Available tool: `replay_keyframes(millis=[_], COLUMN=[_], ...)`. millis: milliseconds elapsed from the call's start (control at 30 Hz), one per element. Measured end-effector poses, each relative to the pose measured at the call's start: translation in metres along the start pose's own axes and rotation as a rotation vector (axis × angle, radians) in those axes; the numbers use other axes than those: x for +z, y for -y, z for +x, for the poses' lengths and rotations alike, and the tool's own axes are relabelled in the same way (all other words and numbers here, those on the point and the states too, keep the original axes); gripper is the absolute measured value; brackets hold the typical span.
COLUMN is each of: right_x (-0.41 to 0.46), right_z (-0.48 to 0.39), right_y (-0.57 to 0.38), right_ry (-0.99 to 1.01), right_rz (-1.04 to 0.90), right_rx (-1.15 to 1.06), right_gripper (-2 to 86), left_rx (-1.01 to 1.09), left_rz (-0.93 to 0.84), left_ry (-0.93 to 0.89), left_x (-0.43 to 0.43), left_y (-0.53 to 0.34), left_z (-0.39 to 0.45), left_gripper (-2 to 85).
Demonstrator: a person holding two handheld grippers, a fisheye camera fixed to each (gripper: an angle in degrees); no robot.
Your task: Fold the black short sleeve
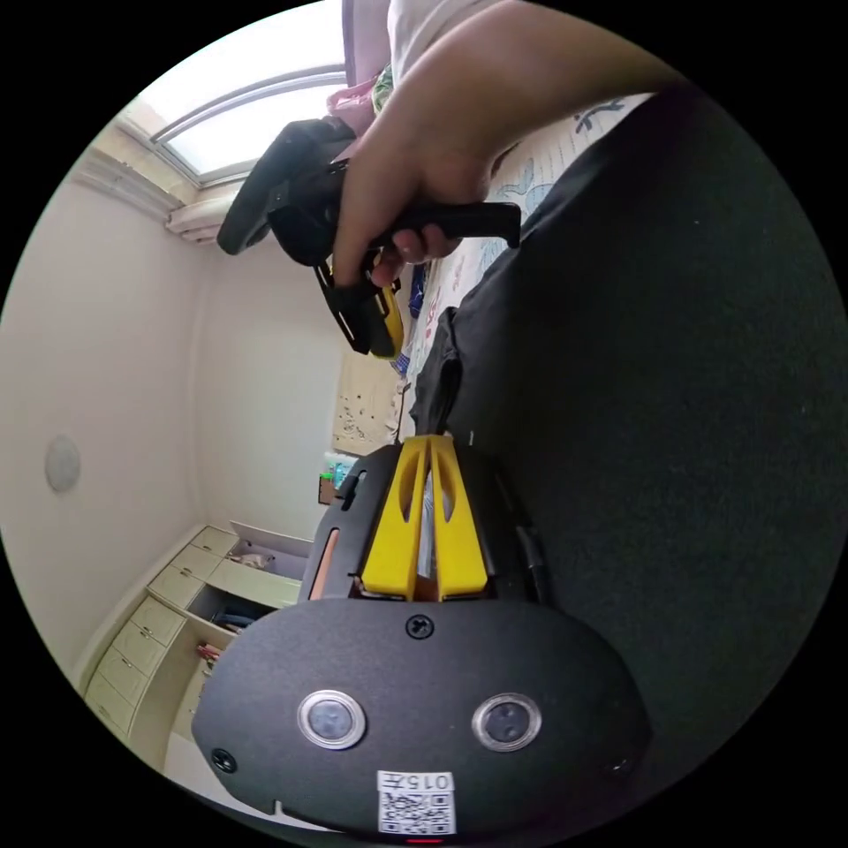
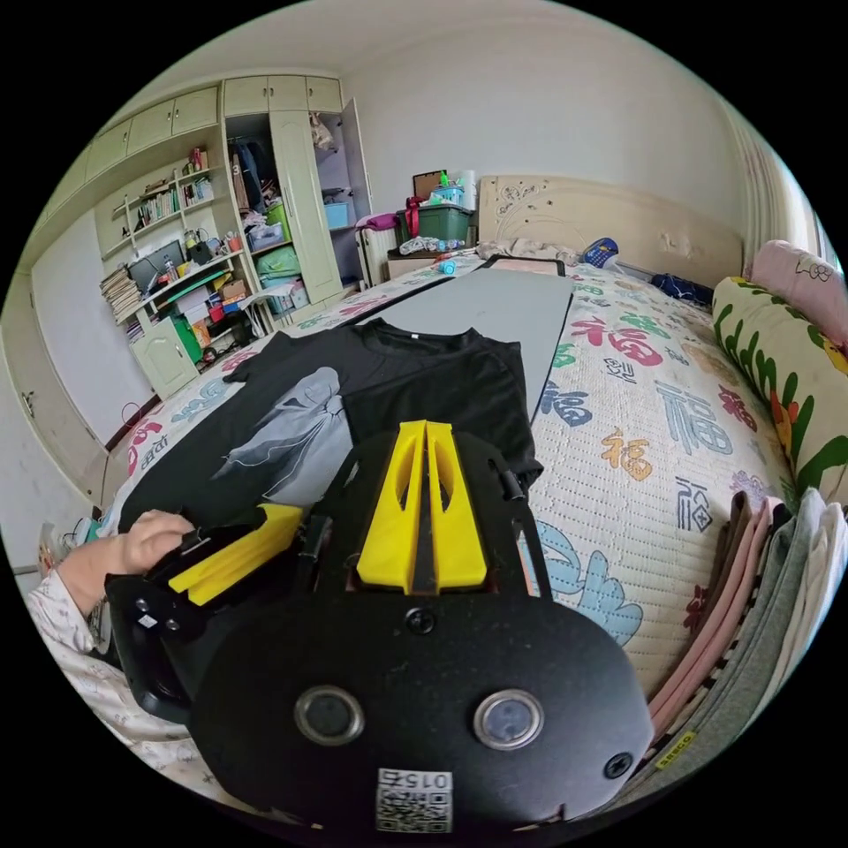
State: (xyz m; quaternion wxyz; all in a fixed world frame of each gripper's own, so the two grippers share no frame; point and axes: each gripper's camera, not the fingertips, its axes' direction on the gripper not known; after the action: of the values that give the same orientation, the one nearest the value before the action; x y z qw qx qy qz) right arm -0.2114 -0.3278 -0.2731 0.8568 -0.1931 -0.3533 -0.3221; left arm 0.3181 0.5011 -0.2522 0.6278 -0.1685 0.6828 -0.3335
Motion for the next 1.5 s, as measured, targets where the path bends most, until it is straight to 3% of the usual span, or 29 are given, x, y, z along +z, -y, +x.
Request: replay_keyframes(millis=[133, 300, 967, 1500], right_x=[0.013, 0.023, -0.014, -0.102], right_z=[0.001, -0.005, -0.032, 0.009], right_y=[0.012, 0.029, 0.098, 0.141], right_ry=[-0.043, -0.059, -0.099, -0.053], right_rz=[-0.006, -0.029, -0.021, -0.017], right_rx=[0.025, 0.052, 0.095, 0.163], right_gripper=[-0.5, -0.5, -0.5, -0.5], left_rx=[0.048, 0.426, 0.436, 0.442], left_rz=[0.000, -0.032, -0.029, -0.028], left_ry=[0.031, 0.201, 0.214, 0.222], left_x=[-0.042, -0.085, -0.148, -0.142], left_y=[0.011, 0.041, 0.037, 0.026], left_z=[-0.061, -0.091, -0.378, -0.512], left_gripper=[-0.5, -0.4, -0.4, -0.3])
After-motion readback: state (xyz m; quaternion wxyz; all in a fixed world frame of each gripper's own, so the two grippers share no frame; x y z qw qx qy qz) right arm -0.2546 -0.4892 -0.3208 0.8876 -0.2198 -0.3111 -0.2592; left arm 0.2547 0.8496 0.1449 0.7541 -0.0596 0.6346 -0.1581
